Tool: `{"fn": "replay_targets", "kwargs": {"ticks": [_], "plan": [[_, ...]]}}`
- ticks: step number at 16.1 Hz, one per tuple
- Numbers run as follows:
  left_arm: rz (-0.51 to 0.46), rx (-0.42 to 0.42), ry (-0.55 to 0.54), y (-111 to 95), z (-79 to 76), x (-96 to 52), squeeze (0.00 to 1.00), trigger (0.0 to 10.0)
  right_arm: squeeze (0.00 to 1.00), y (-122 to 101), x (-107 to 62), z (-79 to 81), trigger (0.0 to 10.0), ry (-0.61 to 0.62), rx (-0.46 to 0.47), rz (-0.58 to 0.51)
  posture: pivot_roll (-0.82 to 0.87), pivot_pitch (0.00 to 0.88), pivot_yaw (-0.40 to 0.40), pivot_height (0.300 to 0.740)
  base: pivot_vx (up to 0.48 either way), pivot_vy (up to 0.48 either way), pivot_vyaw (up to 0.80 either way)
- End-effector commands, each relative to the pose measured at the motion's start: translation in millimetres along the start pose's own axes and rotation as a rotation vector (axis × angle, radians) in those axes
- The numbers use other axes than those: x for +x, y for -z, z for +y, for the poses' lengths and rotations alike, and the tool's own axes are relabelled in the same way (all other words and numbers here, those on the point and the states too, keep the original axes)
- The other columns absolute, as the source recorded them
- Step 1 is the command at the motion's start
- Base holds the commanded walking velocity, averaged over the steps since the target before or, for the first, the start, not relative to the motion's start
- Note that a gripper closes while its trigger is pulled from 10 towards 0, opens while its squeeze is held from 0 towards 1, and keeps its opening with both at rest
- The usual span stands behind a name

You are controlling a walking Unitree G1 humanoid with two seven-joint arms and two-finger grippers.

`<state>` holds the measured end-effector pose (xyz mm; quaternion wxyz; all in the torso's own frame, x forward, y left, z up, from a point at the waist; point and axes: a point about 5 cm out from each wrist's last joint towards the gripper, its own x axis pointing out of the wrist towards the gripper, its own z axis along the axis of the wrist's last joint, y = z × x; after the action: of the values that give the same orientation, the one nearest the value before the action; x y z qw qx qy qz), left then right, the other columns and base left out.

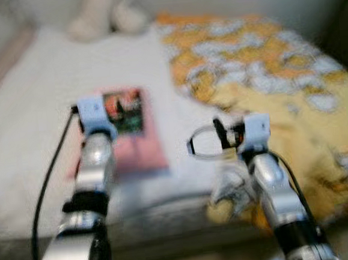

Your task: Clean up the room

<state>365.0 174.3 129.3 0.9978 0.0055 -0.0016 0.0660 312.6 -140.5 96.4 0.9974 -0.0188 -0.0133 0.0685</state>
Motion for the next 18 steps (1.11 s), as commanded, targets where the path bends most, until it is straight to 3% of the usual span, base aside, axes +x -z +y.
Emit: {"fn": "replay_targets", "kwargs": {"ticks": [1, 4, 11, 13, 17, 18], "plan": [[-0.015, 0.008, 0.007, -3.3, -2.6, 1.5, 0.00, 10.0, 0.00, -2.1, 0.7, -1.9, 10.0, -0.005, -0.006, -0.004, 0.02, 0.000, -0.027, 0.740, 0.480, 0.000, 0.00], [-0.014, -0.004, -0.116, -2.4, 11.6, 2.3, 0.00, 10.0, 0.00, -2.0, 1.8, -2.1, 10.0, -0.016, -0.009, 0.003, 0.02, 0.000, -0.030, 0.740, 0.292, 0.086, 0.00], [-0.027, 0.041, -0.140, -11.1, 22.7, 7.6, 0.00, 10.0, 0.00, 2.2, 1.3, 5.5, 10.0, -0.057, 0.015, 0.031, 0.03, 0.000, -0.033, 0.740, 0.000, 0.000, 0.28], [-0.012, 0.065, -0.099, -7.0, 20.0, 7.2, 0.00, 10.0, 0.00, 4.5, 0.0, 8.7, 10.0, -0.071, 0.010, 0.040, 0.02, 0.000, -0.029, 0.740, 0.000, 0.000, 0.00], [0.168, -0.059, 0.093, 18.3, 6.5, 7.8, 0.00, 10.0, 0.00, 8.5, -7.1, 3.4, 10.0, -0.048, 0.035, 0.058, 0.01, 0.000, -0.037, 0.740, 0.000, 0.000, 0.00], [0.182, -0.065, 0.099, 20.1, 6.9, 7.8, 0.00, 10.0, 0.00, 8.8, -8.4, 2.9, 10.0, -0.047, 0.036, 0.060, 0.01, 0.000, -0.037, 0.740, 0.000, 0.000, 0.00]]}}
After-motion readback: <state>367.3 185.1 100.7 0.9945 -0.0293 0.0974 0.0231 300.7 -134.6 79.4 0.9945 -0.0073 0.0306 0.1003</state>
